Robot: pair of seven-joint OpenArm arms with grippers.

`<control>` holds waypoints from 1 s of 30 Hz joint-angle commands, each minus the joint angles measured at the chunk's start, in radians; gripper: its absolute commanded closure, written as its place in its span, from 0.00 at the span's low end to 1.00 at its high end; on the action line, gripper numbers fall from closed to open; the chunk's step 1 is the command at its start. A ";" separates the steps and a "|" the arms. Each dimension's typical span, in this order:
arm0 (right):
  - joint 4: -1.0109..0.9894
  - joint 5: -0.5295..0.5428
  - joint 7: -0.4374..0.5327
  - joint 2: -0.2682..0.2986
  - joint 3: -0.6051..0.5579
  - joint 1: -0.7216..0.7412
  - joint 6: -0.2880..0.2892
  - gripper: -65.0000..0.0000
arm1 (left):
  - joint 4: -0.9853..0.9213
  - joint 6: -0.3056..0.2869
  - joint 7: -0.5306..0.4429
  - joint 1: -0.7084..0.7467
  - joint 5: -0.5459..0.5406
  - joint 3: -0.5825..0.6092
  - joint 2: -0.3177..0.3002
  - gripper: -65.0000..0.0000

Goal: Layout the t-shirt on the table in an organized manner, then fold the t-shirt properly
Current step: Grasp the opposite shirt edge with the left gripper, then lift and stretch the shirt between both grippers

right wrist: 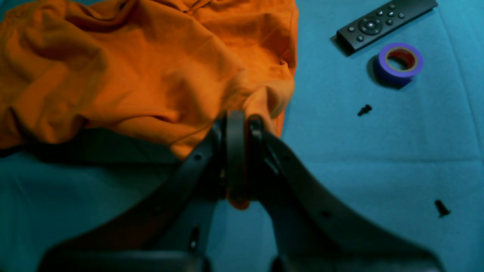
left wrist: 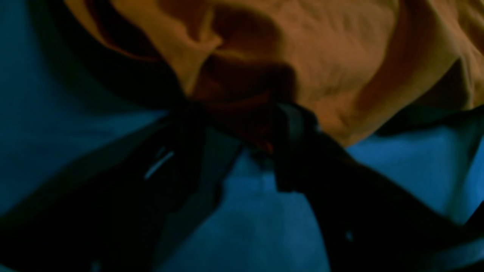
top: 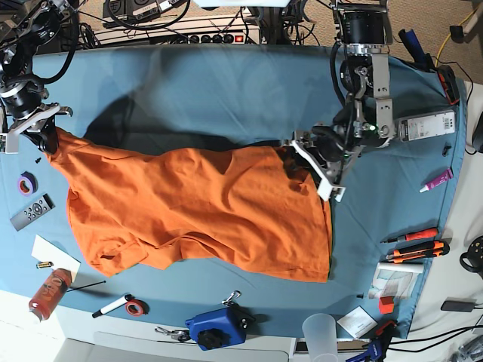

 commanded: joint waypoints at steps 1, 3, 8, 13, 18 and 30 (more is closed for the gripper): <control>0.018 0.016 0.030 0.017 0.006 0.006 0.003 1.00 | -0.003 -0.004 0.007 -0.005 -0.005 0.027 0.006 0.63; 0.018 0.016 0.030 0.017 0.006 0.006 0.003 1.00 | -0.031 -0.003 -0.021 -0.005 -0.004 0.076 0.006 0.65; 0.018 0.016 0.030 0.017 0.006 0.006 0.003 1.00 | -0.058 -0.003 -0.033 -0.010 -0.003 0.156 0.006 0.79; 0.018 0.016 0.037 0.017 0.006 0.006 0.003 1.00 | -0.028 0.008 0.000 -0.016 -0.005 0.121 0.006 1.00; 0.018 0.016 0.093 0.018 0.006 0.014 0.012 1.00 | 0.092 -0.003 0.100 -0.016 -0.083 0.034 0.005 1.00; 0.018 0.332 0.039 0.018 0.006 0.077 0.083 1.00 | 0.464 -0.038 0.151 0.137 -0.108 -0.045 -0.055 1.00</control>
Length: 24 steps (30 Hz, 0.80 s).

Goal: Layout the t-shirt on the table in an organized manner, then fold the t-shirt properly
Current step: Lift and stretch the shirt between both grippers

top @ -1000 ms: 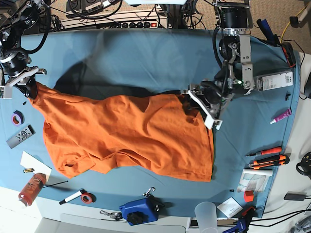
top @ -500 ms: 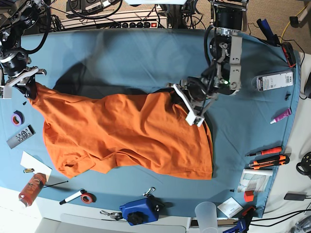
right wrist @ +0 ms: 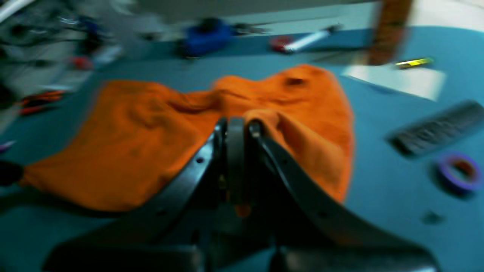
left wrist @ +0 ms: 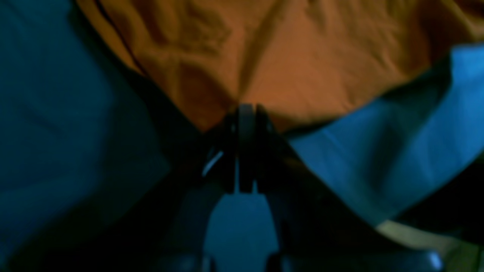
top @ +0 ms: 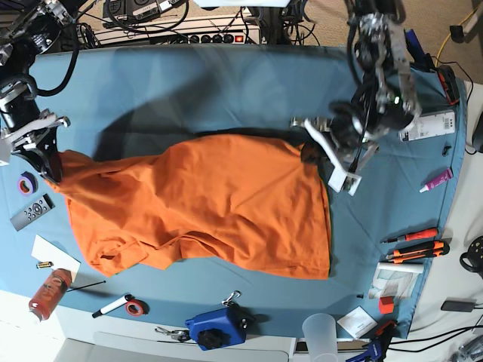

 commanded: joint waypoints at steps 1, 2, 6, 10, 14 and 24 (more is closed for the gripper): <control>0.018 0.048 0.006 0.017 0.006 0.008 0.001 1.00 | 0.066 -0.005 -0.027 0.010 -0.019 0.000 -0.011 1.00; 0.018 0.068 -0.009 0.017 0.006 0.008 0.001 1.00 | 0.109 -0.005 -0.034 0.032 -0.016 0.000 -0.019 1.00; 0.018 0.035 -0.005 0.017 0.006 0.008 0.001 1.00 | 0.233 -0.005 -0.100 0.099 0.026 0.000 -0.050 1.00; 0.018 -0.160 0.071 0.017 0.006 0.009 0.001 1.00 | 0.246 -0.001 -0.140 0.098 0.136 0.000 -0.080 1.00; 0.017 -0.320 0.189 0.023 0.006 0.011 0.001 1.00 | 0.242 0.040 -0.198 0.082 0.220 0.000 -0.134 1.00; -0.231 -0.435 0.231 0.091 -0.098 0.175 -0.007 1.00 | -0.036 -0.040 -0.298 -0.085 0.166 0.003 -0.198 1.00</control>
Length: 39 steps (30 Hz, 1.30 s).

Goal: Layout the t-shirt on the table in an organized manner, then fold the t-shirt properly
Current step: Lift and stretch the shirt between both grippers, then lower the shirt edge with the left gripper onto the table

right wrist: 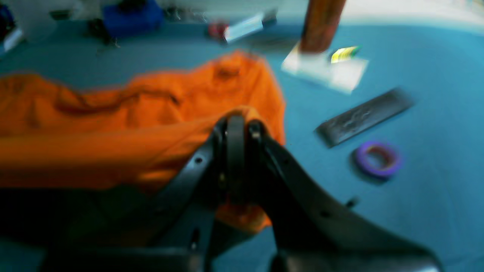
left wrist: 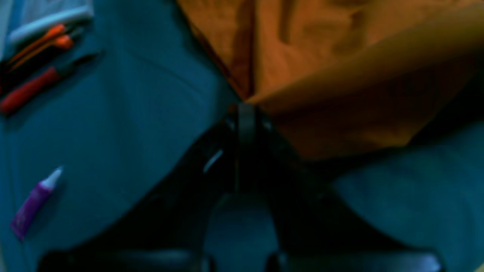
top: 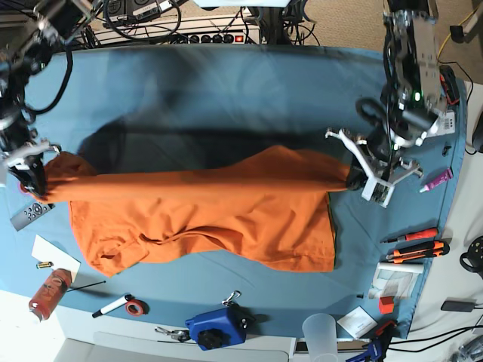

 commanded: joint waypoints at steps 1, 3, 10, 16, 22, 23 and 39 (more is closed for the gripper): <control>-0.031 0.004 0.050 0.033 -0.014 0.036 -0.005 1.00 | -0.012 0.007 -0.036 -0.045 -0.019 -0.003 -0.006 1.00; -0.135 -0.040 0.096 0.043 -0.050 0.089 -0.005 1.00 | -0.071 0.007 -0.036 -0.109 -0.049 -0.003 -0.005 1.00; -0.471 -0.151 0.164 0.057 -0.113 0.313 -0.006 1.00 | -0.344 -0.053 -0.035 -0.310 -0.117 -0.003 0.006 1.00; -0.618 -0.230 0.236 0.056 -0.113 0.418 -0.005 1.00 | -0.417 -0.060 -0.031 -0.375 -0.165 -0.003 0.005 0.86; -0.625 -0.286 0.257 0.075 -0.113 0.440 -0.058 1.00 | -0.411 0.022 0.105 -0.386 -0.223 -0.003 0.006 0.55; -0.625 -0.285 0.257 0.082 -0.113 0.440 -0.058 1.00 | -0.406 0.023 0.148 -0.385 -0.244 -0.003 0.006 0.55; -0.625 -0.281 0.211 0.103 -0.113 0.437 -0.058 1.00 | -0.346 -0.081 0.154 -0.161 -0.283 -0.003 0.205 0.55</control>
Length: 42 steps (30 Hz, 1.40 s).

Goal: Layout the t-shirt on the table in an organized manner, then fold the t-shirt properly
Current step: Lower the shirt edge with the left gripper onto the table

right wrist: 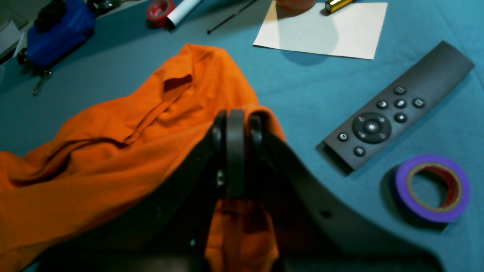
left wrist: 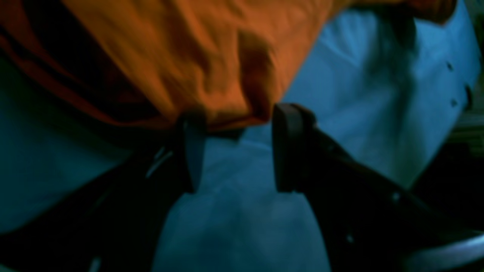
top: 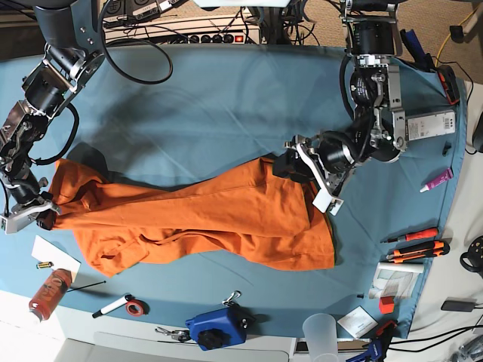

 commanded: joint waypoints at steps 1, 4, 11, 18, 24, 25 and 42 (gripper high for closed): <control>0.015 0.019 0.018 0.027 0.002 0.027 0.005 1.00 | 0.018 0.006 -0.043 -0.017 0.010 -0.001 0.003 0.55; 0.015 0.019 0.013 0.027 0.002 0.027 0.005 1.00 | 0.018 0.008 -0.074 -0.017 0.070 -0.001 0.003 0.55; 0.015 0.064 0.002 0.027 0.002 0.027 0.006 1.00 | 0.017 0.000 -0.074 -0.016 0.054 -0.001 0.003 0.55; 0.015 0.064 -0.010 0.027 0.002 0.027 0.006 1.00 | 0.017 -0.008 -0.075 -0.016 0.077 -0.001 0.043 0.55; 0.015 0.064 -0.010 0.027 0.002 0.027 0.006 1.00 | 0.016 -0.027 -0.092 -0.016 0.160 -0.001 0.068 0.55; 0.015 0.064 -0.010 0.027 0.002 0.027 0.006 1.00 | 0.016 -0.027 -0.093 -0.016 0.159 -0.001 0.068 0.55; 0.015 0.076 -0.010 0.027 0.002 0.027 0.006 1.00 | 0.014 0.016 -0.110 -0.014 0.258 0.116 0.069 0.55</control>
